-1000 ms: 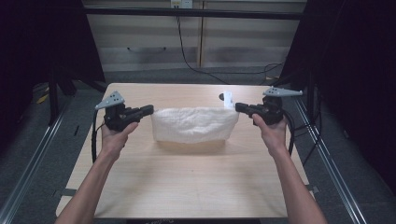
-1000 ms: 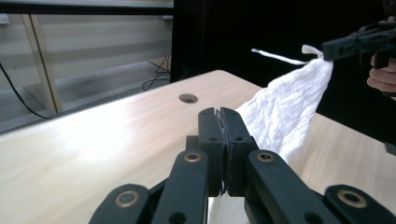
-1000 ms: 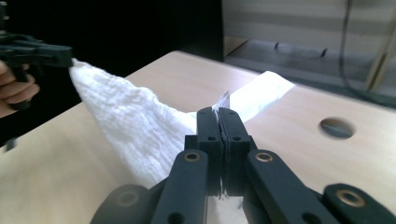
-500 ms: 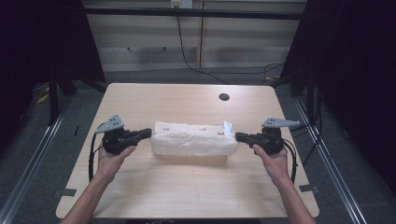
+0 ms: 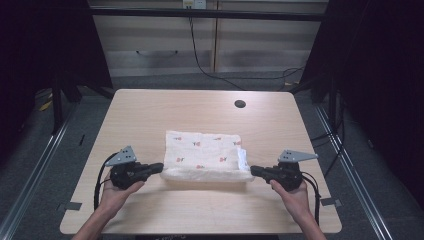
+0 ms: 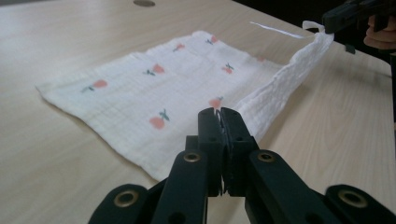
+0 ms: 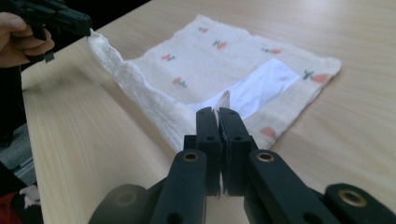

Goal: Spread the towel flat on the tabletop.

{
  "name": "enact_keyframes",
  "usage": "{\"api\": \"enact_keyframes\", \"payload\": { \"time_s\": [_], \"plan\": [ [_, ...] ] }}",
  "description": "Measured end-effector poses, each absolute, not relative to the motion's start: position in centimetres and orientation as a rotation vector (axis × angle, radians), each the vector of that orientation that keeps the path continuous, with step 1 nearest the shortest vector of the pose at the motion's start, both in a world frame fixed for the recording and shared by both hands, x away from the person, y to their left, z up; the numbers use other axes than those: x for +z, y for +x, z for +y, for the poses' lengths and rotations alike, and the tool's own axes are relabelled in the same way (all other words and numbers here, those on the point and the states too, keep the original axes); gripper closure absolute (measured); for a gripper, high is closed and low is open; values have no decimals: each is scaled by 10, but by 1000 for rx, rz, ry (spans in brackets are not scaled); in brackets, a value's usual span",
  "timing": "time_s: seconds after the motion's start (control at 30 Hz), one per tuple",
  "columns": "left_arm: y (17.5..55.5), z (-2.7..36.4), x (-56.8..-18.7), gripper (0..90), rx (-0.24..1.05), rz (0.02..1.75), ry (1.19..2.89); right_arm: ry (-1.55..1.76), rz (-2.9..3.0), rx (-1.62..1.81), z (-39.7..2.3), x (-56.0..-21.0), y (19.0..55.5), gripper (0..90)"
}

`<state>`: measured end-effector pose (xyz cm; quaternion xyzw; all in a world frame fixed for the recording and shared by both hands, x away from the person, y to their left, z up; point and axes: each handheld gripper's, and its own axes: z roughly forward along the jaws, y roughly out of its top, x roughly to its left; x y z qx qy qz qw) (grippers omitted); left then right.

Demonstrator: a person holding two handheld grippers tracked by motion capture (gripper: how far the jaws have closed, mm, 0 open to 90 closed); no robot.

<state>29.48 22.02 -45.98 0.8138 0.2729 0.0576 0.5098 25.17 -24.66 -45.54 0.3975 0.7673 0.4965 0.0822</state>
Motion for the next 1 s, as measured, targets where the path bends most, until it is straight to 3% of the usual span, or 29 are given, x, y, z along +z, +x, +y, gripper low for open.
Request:
{"api": "enact_keyframes", "payload": {
  "time_s": [0.3, 0.57, 0.67, 0.93, 1.0],
  "plan": [
    [271, 211, -487, 858, 52, 639, 2095, 1242, 2415, 1424, -238, -485, 227, 830],
    [267, 222, -480, 754, 66, 655, 2031, 1216, 2410, 1449, -238, -478, 207, 764],
    [268, 232, -477, 601, 67, 716, 1993, 1186, 2383, 1441, -247, -468, 201, 748],
    [284, 233, -473, 416, 64, 769, 1975, 1193, 2326, 1438, -262, -459, 220, 642],
    [290, 230, -471, 412, 76, 768, 1977, 1180, 2349, 1437, -258, -456, 231, 594]
  ]
}}
